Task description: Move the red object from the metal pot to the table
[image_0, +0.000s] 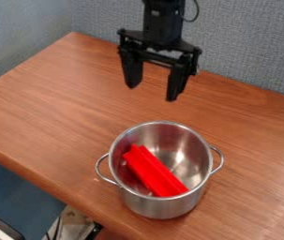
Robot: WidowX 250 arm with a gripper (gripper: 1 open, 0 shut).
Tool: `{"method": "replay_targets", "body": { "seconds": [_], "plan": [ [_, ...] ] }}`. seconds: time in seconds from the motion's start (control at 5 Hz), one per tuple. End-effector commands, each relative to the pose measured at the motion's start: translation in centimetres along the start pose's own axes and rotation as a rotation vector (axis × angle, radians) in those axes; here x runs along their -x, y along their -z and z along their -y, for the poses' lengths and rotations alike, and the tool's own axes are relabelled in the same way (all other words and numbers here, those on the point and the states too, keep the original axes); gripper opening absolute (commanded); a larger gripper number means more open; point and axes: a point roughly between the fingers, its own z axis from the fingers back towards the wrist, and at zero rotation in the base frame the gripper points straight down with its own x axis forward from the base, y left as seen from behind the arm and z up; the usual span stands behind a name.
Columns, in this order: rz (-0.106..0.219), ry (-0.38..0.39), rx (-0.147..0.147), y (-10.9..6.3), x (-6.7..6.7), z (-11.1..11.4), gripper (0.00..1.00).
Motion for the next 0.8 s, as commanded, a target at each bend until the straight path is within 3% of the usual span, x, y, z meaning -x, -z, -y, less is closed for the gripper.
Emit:
{"method": "replay_targets", "body": {
  "seconds": [0.0, 0.6],
  "plan": [
    [0.029, -0.092, 0.023, -0.3, 1.8, 1.2, 1.0],
    [0.054, -0.409, 0.069, 1.3, 5.3, 3.3, 1.0]
  ]
}}
